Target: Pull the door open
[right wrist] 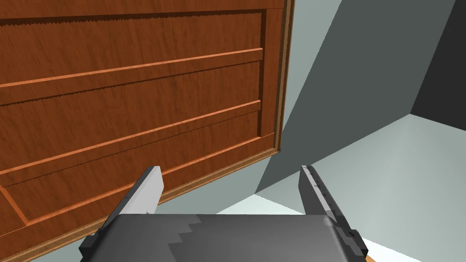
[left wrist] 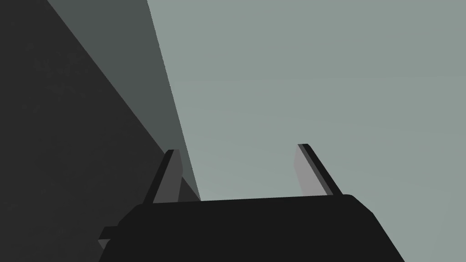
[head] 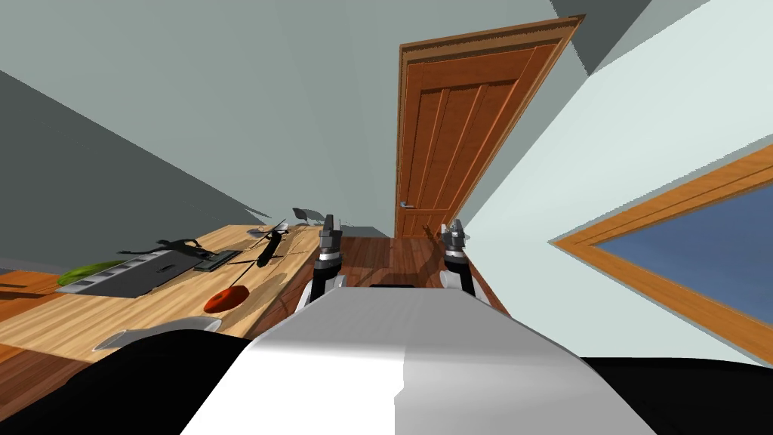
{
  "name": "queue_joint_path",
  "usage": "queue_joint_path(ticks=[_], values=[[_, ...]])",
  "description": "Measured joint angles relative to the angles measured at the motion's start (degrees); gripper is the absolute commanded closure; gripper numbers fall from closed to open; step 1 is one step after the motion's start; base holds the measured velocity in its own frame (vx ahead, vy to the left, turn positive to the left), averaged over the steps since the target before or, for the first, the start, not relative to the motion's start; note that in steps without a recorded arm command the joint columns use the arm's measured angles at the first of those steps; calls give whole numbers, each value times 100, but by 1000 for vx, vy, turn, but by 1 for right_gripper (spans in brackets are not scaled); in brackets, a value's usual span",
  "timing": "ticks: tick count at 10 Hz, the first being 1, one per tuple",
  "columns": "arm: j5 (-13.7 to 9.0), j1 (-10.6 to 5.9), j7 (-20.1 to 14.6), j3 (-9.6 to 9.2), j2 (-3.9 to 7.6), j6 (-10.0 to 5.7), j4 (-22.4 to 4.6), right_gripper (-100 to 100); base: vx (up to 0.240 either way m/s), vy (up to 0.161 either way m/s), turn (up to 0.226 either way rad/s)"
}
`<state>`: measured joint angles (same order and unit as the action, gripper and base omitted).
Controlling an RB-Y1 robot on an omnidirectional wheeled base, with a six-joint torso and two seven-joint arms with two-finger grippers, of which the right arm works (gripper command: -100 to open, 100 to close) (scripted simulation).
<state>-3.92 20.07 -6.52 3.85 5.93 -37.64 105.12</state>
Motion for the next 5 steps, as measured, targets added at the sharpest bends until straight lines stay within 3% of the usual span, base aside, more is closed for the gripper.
queue_joint_path(ticks=[2,5], values=[[-9,-145,4,13,26,5,-289,-100,110,13,25],[-15,-283,1,14,64,-112,-792,-100,93,30,22]])
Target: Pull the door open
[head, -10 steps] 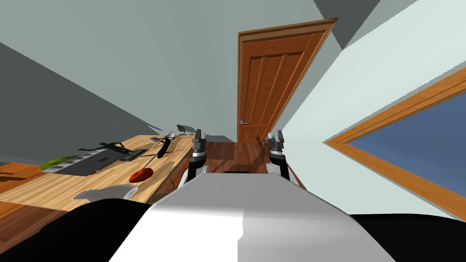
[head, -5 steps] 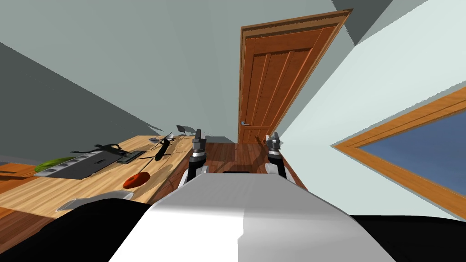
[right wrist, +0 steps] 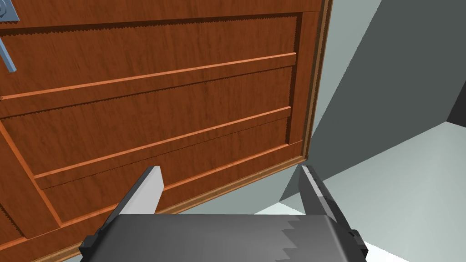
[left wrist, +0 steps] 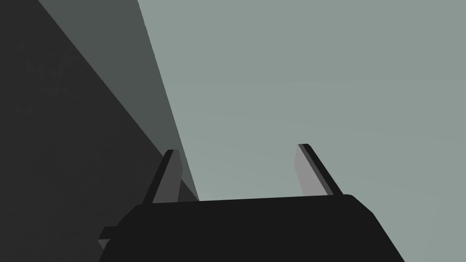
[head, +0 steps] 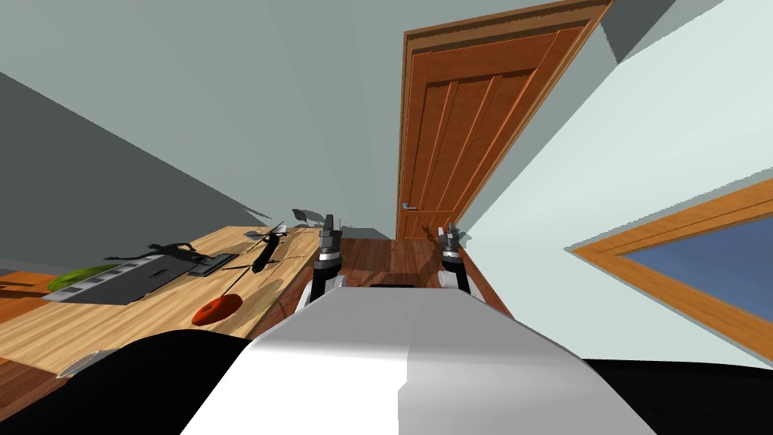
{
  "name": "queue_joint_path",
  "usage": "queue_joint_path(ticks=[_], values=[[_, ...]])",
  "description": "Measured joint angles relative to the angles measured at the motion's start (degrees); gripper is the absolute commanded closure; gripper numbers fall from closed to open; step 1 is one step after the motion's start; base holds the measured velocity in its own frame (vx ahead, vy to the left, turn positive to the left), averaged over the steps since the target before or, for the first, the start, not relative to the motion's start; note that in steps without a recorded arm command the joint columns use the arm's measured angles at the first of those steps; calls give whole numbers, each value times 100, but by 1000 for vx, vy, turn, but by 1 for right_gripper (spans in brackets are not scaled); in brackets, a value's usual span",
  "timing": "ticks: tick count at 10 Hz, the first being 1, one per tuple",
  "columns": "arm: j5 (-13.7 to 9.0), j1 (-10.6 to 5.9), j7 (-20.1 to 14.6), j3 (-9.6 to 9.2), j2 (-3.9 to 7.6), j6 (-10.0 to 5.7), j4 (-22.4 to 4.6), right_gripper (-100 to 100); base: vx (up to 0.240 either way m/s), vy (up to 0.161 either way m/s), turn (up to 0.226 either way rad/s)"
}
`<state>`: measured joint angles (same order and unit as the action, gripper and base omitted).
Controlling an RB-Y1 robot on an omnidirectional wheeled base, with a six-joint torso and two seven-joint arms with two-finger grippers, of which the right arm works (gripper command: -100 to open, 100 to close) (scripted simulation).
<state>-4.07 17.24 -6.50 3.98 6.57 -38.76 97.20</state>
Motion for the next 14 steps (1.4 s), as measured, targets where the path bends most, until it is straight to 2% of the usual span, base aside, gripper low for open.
queue_joint_path(ticks=[4,6,10,14], values=[[-15,-224,2,12,52,-104,-652,-100,100,17,25],[-20,-342,13,16,68,-94,-914,-100,109,14,24],[-45,-581,-3,42,143,-169,-1556,-100,103,21,24],[-46,-797,25,37,151,-255,-2180,-100,97,16,23]])
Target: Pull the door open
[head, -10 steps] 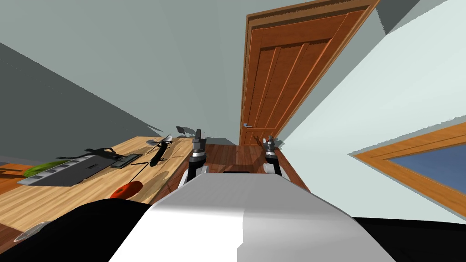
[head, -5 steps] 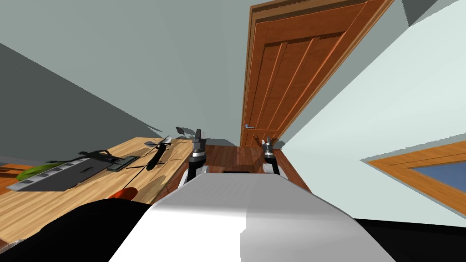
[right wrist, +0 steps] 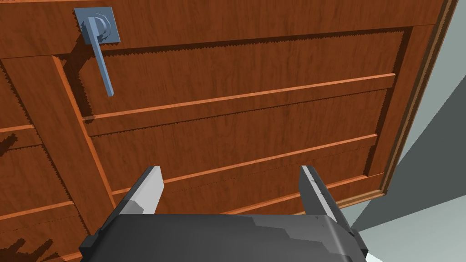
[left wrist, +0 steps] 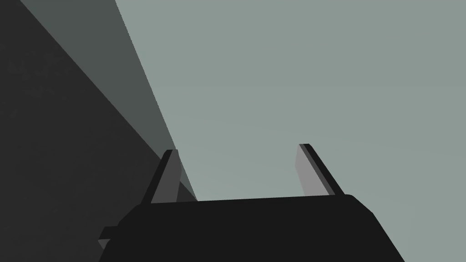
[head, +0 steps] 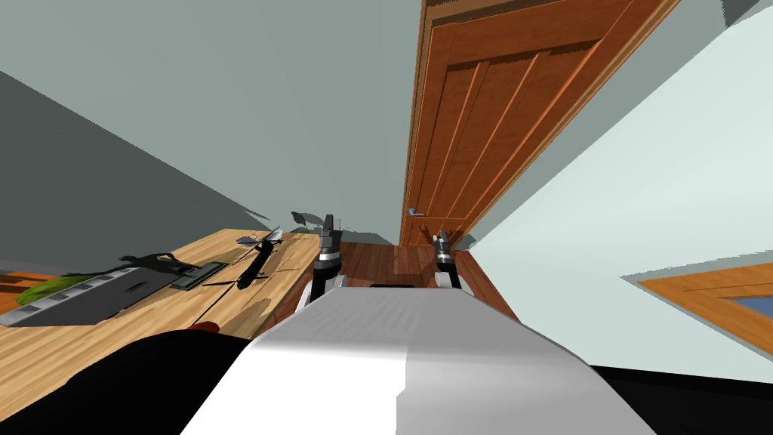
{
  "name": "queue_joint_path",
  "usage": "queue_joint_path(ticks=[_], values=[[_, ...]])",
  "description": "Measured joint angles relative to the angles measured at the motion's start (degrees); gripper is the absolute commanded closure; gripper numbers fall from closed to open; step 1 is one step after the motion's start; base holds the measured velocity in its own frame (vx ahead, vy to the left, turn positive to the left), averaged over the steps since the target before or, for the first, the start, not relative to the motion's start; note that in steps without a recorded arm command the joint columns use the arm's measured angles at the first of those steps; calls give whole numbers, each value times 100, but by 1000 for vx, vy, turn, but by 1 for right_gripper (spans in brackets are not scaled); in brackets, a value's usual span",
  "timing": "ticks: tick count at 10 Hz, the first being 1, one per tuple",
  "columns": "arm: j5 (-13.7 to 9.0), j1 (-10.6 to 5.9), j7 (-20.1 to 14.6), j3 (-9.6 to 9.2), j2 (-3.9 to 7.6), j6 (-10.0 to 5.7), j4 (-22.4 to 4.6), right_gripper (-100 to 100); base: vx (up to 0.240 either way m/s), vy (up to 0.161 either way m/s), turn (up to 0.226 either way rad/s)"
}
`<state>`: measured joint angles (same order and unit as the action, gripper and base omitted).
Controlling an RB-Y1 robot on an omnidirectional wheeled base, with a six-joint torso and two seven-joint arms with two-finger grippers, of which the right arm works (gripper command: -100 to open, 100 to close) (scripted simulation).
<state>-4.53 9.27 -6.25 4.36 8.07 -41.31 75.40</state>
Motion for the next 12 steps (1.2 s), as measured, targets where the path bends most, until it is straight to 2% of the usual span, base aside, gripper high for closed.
queue_joint_path(ticks=[6,12], values=[[-21,-342,4,20,57,-131,-927,-100,97,14,22],[-39,-618,1,32,108,-234,-1733,-100,103,9,20]])
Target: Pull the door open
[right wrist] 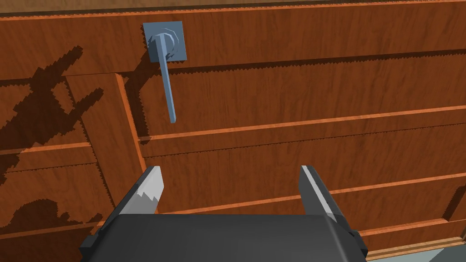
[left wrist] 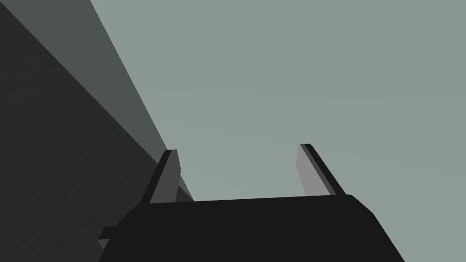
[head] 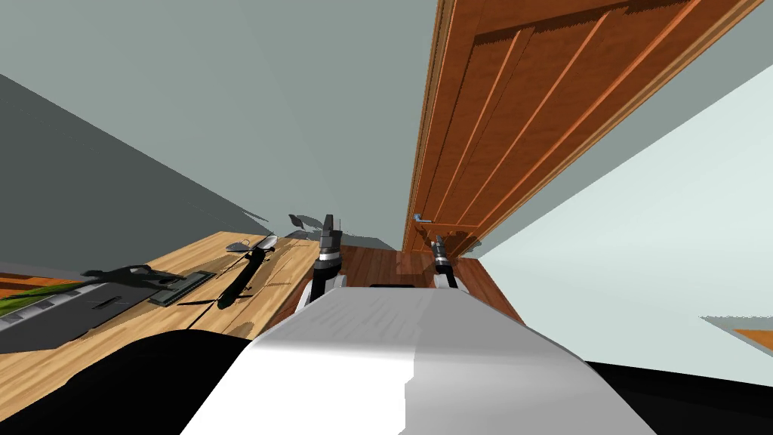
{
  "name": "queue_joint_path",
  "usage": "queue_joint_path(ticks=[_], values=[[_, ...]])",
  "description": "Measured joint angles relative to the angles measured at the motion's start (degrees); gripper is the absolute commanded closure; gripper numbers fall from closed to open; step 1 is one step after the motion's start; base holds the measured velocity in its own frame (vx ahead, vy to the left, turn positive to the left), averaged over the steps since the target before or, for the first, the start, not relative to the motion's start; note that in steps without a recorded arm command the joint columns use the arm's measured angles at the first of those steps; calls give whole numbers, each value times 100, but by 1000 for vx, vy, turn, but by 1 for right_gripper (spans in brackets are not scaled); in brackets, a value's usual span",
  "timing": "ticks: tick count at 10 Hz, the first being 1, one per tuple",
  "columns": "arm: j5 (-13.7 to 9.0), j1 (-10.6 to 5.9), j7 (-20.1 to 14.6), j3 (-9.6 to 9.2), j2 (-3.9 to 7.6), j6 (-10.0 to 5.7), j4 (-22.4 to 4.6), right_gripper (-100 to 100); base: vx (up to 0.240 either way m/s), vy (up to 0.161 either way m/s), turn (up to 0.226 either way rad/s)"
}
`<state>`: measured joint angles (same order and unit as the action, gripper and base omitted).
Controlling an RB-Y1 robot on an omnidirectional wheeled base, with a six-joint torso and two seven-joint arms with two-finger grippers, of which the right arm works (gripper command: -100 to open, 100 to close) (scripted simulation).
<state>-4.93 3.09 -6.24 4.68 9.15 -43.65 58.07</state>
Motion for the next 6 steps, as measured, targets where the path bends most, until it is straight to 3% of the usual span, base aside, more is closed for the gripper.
queue_joint_path(ticks=[6], values=[[-16,-268,15,11,34,-77,-767,-100,106,10,19]])
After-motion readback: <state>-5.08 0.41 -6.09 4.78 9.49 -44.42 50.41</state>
